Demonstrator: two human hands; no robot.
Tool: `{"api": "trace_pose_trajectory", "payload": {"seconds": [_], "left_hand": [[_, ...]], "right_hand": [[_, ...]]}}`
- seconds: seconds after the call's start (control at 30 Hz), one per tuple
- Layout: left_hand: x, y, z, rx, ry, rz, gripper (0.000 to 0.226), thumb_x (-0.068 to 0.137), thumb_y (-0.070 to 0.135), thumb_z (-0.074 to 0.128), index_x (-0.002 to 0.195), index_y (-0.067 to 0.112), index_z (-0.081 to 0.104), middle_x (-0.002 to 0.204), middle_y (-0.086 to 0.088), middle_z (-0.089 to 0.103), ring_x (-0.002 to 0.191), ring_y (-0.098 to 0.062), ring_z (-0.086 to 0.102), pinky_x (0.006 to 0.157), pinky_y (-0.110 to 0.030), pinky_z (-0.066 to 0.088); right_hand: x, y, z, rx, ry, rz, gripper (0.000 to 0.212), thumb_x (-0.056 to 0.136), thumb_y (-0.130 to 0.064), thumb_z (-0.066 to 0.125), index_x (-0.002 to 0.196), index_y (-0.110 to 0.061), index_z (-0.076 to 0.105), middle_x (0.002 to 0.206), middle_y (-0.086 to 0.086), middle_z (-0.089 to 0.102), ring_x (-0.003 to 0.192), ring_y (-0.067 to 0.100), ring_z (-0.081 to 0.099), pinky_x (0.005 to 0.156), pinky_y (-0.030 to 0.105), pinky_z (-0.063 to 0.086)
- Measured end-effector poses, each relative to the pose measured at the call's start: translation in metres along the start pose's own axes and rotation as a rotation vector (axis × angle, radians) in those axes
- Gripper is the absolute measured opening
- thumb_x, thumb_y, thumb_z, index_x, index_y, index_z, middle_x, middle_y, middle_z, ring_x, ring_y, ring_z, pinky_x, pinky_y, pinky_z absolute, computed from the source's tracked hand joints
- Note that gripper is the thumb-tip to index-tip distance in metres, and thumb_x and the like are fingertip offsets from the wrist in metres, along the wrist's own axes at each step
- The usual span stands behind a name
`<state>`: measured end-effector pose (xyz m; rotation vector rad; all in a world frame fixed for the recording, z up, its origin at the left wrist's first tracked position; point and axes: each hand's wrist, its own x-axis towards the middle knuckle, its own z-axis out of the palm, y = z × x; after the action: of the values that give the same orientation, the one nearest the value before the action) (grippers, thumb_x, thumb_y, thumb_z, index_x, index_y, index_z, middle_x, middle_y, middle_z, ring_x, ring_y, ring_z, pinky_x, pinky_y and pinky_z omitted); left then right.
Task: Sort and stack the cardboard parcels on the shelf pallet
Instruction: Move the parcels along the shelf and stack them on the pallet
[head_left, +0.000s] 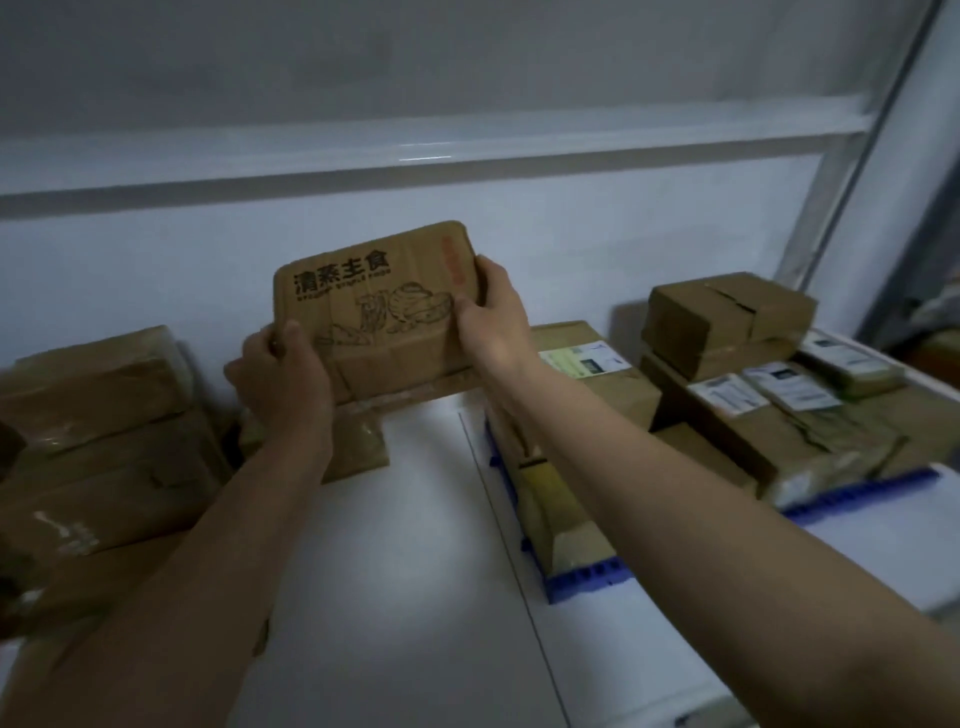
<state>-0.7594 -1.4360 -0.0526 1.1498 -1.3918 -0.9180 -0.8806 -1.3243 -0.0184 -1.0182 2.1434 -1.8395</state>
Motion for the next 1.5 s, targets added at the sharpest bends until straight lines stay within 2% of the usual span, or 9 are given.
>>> {"api": "trace_pose_trajectory", "payload": {"seconds": [0.37,0.6,0.7,0.77,0.9,1.03,1.17,1.4,1.5], "left_hand": [[-0.139,0.087,0.079,-0.190,-0.242,0.090,0.020,0.095,0.036,0.048,0.106,0.020,0.040,0.086,0.014,0.047,0.072,0.003,0.048,0.055,-0.017,0.035],[-0.261,0.121,0.146,-0.174,-0.531,0.034,0.033,0.096,0.047,0.043,0.121,0.025,0.037,0.101,0.012,0.054,0.084,-0.005,0.052,0.071,-0.028,0.045],[-0.302,0.121,0.172,-0.175,-0.641,-0.008,0.053,0.097,0.048,0.041,0.141,0.021,0.033,0.133,0.003,0.050,0.117,-0.019,0.051,0.099,-0.041,0.044],[-0.324,0.117,0.187,-0.176,-0.689,-0.023,0.053,0.097,0.047,0.041,0.143,0.022,0.030,0.133,0.010,0.043,0.124,-0.014,0.043,0.100,-0.034,0.036],[-0.356,0.104,0.212,-0.156,-0.761,-0.097,0.055,0.097,0.045,0.043,0.143,0.018,0.030,0.137,0.004,0.046,0.124,-0.020,0.046,0.100,-0.038,0.040],[-0.363,0.094,0.237,-0.123,-0.778,-0.140,0.046,0.098,0.042,0.044,0.135,0.015,0.035,0.126,-0.002,0.052,0.099,-0.014,0.050,0.074,-0.029,0.039],[-0.358,0.092,0.261,-0.064,-0.775,-0.136,0.050,0.098,0.045,0.042,0.137,0.016,0.034,0.111,0.005,0.045,0.085,-0.008,0.046,0.068,-0.025,0.036],[-0.343,0.082,0.297,-0.023,-0.664,-0.106,0.039,0.097,0.041,0.046,0.108,0.004,0.053,0.086,-0.001,0.056,0.063,-0.005,0.049,0.036,-0.009,0.034],[-0.337,0.077,0.307,0.017,-0.613,-0.064,0.051,0.095,0.040,0.047,0.113,-0.007,0.055,0.100,-0.023,0.060,0.070,-0.016,0.050,0.044,-0.017,0.036]], "right_hand": [[-0.021,0.017,-0.179,0.001,0.173,0.032,0.043,0.101,-0.019,0.039,0.144,-0.018,0.035,0.136,0.002,0.050,0.123,0.022,0.048,0.103,0.040,0.043],[-0.028,0.058,-0.328,-0.078,0.264,0.104,0.044,0.097,-0.013,0.039,0.140,-0.020,0.042,0.132,0.001,0.053,0.116,0.020,0.050,0.096,0.033,0.044],[-0.036,0.079,-0.371,-0.036,0.271,0.150,0.043,0.096,-0.009,0.037,0.138,-0.019,0.045,0.115,-0.003,0.054,0.104,0.017,0.052,0.078,0.026,0.043],[-0.041,0.096,-0.394,-0.028,0.280,0.193,0.041,0.097,-0.008,0.037,0.134,-0.020,0.049,0.103,-0.008,0.055,0.099,0.016,0.053,0.072,0.024,0.043],[-0.041,0.130,-0.422,-0.016,0.265,0.306,0.044,0.097,-0.005,0.035,0.136,-0.021,0.047,0.111,-0.005,0.054,0.104,0.018,0.052,0.083,0.031,0.044],[-0.034,0.155,-0.431,-0.003,0.243,0.377,0.041,0.097,-0.004,0.036,0.133,-0.020,0.050,0.098,-0.007,0.056,0.090,0.013,0.055,0.073,0.026,0.045],[-0.018,0.172,-0.436,-0.002,0.243,0.426,0.043,0.097,-0.004,0.035,0.135,-0.021,0.047,0.090,-0.013,0.053,0.082,0.006,0.052,0.063,0.021,0.043],[0.023,0.189,-0.439,-0.063,0.241,0.432,0.036,0.097,-0.008,0.042,0.129,-0.019,0.053,0.092,-0.006,0.058,0.087,0.015,0.058,0.071,0.028,0.050],[0.032,0.203,-0.442,-0.047,0.266,0.458,0.035,0.097,-0.009,0.044,0.128,-0.021,0.053,0.091,-0.004,0.058,0.091,0.018,0.060,0.074,0.032,0.053]]}}
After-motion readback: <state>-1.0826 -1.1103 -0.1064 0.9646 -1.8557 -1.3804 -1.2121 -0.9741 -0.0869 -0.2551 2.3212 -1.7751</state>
